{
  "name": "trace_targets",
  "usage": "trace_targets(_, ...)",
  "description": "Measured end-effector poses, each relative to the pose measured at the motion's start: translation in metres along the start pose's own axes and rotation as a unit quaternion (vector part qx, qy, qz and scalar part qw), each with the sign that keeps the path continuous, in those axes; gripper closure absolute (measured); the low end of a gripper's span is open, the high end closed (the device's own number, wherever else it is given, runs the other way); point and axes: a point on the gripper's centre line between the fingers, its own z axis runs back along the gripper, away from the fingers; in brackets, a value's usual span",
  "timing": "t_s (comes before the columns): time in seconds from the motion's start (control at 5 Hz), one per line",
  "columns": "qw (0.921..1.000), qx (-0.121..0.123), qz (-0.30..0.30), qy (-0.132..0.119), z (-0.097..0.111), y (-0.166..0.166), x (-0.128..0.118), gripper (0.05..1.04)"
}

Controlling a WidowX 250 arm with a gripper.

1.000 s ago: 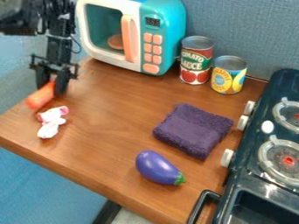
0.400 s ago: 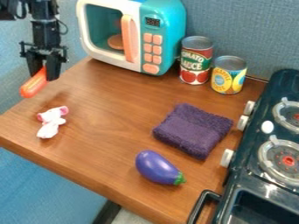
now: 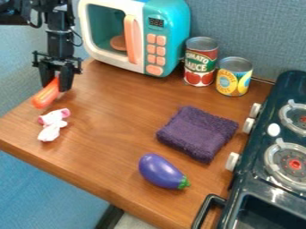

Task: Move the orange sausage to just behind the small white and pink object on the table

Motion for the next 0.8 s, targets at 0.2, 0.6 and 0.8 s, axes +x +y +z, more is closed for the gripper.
trace_targets(0.2,0.9999,0.011,0.005,0.001,-0.001,0.000,0.000,0.517)
trace_targets(0.6,0.9996,0.020,0.009,0.019,-0.014,-0.033,0.006,0.438)
trace_targets(0.8,0.9995,0.021,0.014,0.016,-0.014,-0.034,0.008,0.150)
